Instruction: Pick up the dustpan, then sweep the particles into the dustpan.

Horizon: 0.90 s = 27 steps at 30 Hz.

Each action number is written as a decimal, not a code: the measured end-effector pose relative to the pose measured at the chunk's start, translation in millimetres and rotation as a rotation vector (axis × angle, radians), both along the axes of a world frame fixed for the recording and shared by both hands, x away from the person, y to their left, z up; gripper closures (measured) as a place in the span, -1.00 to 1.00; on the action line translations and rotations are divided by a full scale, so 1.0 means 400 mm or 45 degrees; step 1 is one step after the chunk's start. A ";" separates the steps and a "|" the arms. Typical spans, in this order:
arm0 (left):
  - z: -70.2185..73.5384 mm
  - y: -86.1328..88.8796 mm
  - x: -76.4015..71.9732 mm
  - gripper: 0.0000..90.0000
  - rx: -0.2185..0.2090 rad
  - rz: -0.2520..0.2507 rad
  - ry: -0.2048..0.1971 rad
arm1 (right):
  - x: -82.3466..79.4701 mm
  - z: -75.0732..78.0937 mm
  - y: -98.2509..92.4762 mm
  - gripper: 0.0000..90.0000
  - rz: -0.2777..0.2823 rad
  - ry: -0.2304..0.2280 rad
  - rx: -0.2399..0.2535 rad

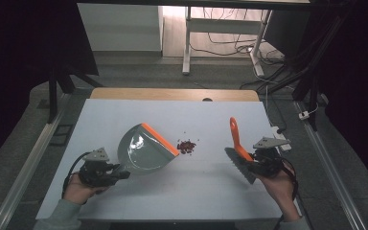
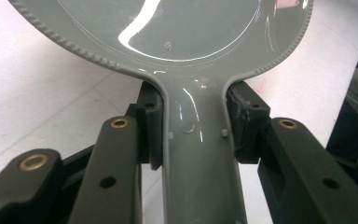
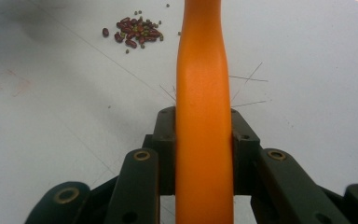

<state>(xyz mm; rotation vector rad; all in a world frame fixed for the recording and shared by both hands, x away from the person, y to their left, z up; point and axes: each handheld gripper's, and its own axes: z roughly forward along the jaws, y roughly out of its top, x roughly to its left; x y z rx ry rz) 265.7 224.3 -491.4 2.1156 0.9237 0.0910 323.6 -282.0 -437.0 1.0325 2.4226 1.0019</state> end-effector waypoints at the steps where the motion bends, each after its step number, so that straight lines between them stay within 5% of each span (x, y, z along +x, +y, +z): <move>1: -0.002 -0.004 0.001 0.37 0.006 -0.009 0.005 | 0.000 0.001 0.000 0.56 -0.002 -0.003 0.000; 22: -0.018 -0.018 0.015 0.36 0.060 -0.013 0.060 | 0.002 0.007 0.004 0.56 -0.013 -0.020 0.006; 27: -0.012 -0.006 0.047 0.37 0.070 -0.007 0.073 | 0.014 0.016 0.018 0.56 -0.011 -0.023 -0.004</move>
